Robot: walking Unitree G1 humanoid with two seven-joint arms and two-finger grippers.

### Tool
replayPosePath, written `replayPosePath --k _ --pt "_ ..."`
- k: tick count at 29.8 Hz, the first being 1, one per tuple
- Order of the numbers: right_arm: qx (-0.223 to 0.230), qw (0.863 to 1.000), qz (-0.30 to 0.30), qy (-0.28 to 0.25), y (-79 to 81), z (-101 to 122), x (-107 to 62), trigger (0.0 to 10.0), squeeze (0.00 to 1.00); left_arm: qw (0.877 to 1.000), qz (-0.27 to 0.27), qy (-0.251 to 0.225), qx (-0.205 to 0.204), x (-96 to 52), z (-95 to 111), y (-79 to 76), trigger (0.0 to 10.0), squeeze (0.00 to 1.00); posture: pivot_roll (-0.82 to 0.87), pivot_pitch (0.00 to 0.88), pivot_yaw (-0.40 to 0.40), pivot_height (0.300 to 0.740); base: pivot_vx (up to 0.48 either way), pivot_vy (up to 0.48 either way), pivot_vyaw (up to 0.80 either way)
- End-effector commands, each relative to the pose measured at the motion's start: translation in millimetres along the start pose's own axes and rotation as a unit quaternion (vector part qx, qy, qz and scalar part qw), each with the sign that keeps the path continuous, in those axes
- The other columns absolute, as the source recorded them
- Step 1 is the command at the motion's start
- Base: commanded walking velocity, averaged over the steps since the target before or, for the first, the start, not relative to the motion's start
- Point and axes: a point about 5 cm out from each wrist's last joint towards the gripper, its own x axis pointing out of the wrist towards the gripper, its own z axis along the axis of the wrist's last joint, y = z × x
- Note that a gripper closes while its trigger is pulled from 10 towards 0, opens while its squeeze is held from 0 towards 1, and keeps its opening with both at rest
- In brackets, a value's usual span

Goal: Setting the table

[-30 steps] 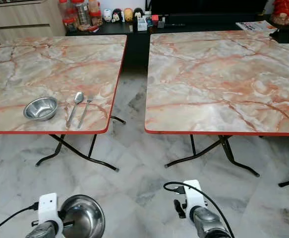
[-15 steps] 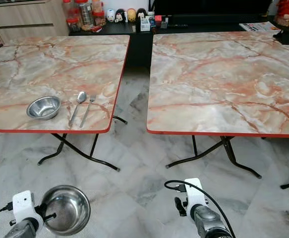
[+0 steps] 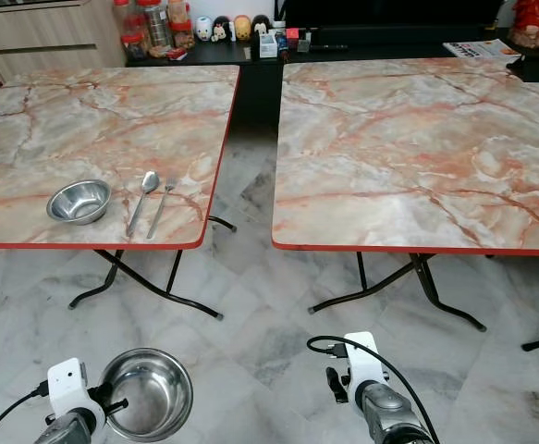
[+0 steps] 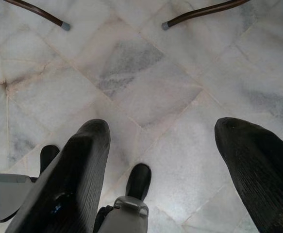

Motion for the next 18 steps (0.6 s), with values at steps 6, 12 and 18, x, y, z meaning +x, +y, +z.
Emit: replayPosePath --k 6,12,18 --pt "-0.004 1.000 0.000 -0.003 2.0 0.6 0.4 10.0 0.00 1.000 0.012 0.011 0.016 0.4 -1.2 0.6 10.0 0.00 -0.06 0.042 0.053 0.740 0.321 -0.040 0.00" --pt "-0.009 1.000 0.000 -0.002 2.1 0.5 0.4 10.0 0.00 1.000 0.014 0.013 0.019 0.9 -0.1 0.4 10.0 0.00 -0.06 0.042 0.054 0.740 0.358 -0.252 0.00" --pt "-0.010 1.000 -0.001 -0.002 1.9 0.6 0.4 10.0 0.00 1.000 0.016 0.012 0.020 1.2 1.5 1.8 10.0 0.00 -0.06 0.039 0.054 0.740 0.367 -0.260 0.00"
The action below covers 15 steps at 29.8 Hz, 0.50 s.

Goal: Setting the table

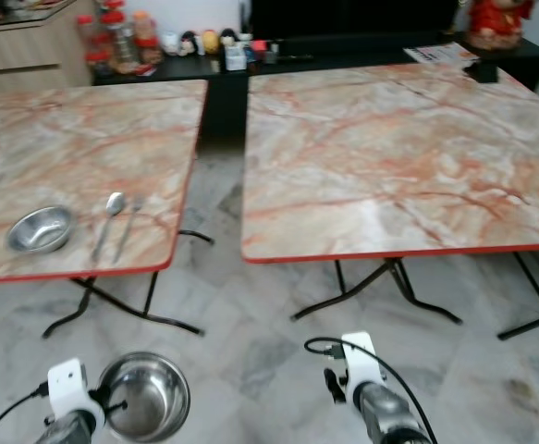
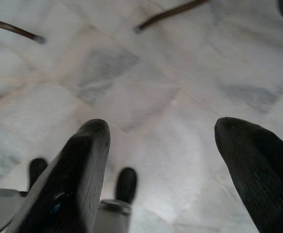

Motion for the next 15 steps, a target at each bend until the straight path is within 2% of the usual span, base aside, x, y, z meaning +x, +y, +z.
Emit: replayPosePath --k 1,7,15 --pt "-0.004 1.000 0.002 -0.008 2.6 4.6 0.8 10.0 0.00 1.000 0.006 0.009 0.009 -0.3 0.2 6.6 10.0 0.00 -0.06 0.039 0.054 0.740 0.371 -0.259 0.00" --pt "-0.003 1.000 0.000 -0.008 2.0 4.7 0.8 10.0 0.00 1.000 0.010 0.009 0.011 -1.6 -0.1 14.0 10.0 0.00 -0.06 0.039 0.053 0.740 0.374 -0.260 0.00" --pt "-0.005 1.000 -0.001 -0.007 1.6 5.2 0.8 10.0 0.00 1.000 0.008 0.010 0.014 -1.3 0.6 13.2 10.0 0.00 -0.06 0.038 0.052 0.740 0.365 -0.300 0.00"
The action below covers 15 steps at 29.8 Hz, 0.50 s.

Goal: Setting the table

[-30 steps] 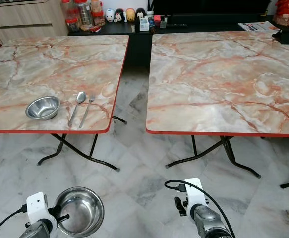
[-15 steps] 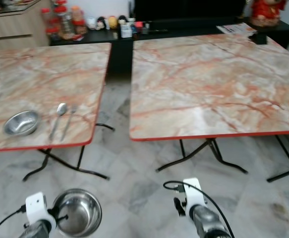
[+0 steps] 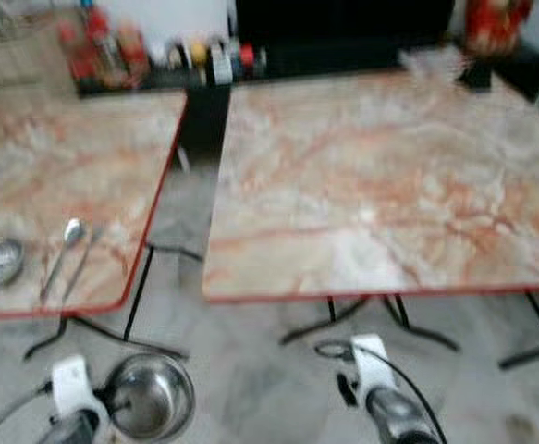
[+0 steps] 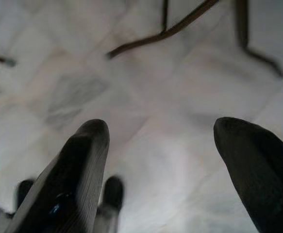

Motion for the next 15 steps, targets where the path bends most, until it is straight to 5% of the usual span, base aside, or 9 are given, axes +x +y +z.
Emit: replayPosePath --k 1,15 --pt "0.000 1.000 0.015 -0.006 11.6 4.6 2.2 10.0 0.00 1.000 0.013 -0.001 0.013 -0.5 3.9 10.6 10.0 0.00 -0.05 0.038 0.051 0.740 0.255 -0.382 0.00" --pt "-0.006 1.000 0.014 -0.002 11.3 5.6 2.4 10.0 0.00 1.000 0.000 -0.005 0.011 0.9 5.4 2.7 10.0 0.00 -0.06 0.033 0.050 0.740 0.036 -0.465 0.00"
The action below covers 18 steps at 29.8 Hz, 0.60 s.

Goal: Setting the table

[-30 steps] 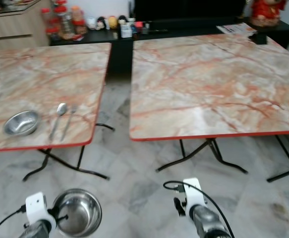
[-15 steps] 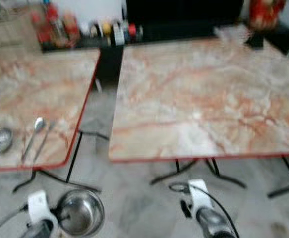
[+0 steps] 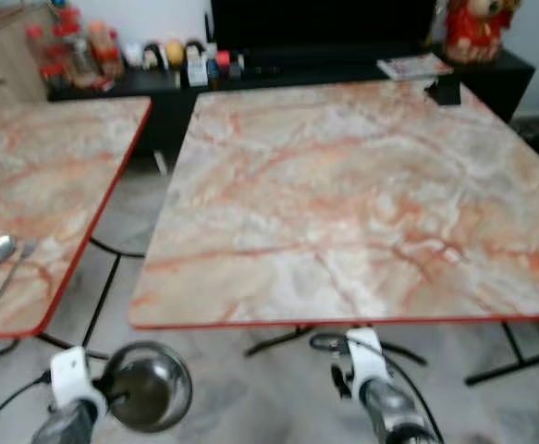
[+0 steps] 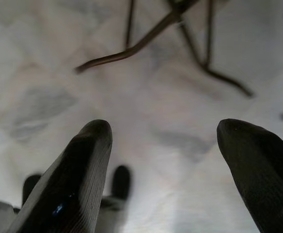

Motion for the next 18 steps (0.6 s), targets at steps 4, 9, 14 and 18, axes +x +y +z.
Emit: replayPosePath --k 4,9,14,18 --pt "-0.008 1.000 0.013 0.011 9.0 -2.2 1.4 10.0 0.00 1.000 0.010 0.006 0.011 -1.9 -2.0 10.0 10.0 0.00 -0.06 0.033 0.050 0.740 0.000 -0.480 0.00" --pt "-0.011 1.000 0.015 0.015 9.0 -2.8 1.3 10.0 0.00 1.000 0.010 0.007 0.013 -2.0 -2.7 9.8 10.0 0.00 -0.06 0.033 0.049 0.740 0.000 -0.407 0.00" --pt "-0.010 1.000 0.014 0.017 8.4 -3.4 1.2 10.0 0.00 1.000 0.011 0.009 0.015 -2.2 -3.3 10.2 10.0 0.00 -0.06 0.034 0.048 0.740 0.000 -0.097 0.00" --pt "-0.010 1.000 0.011 0.019 8.2 -3.7 1.2 10.0 0.00 1.000 0.010 0.010 0.015 -2.4 -3.8 10.4 10.0 0.00 -0.06 0.034 0.048 0.740 0.000 0.000 0.00"
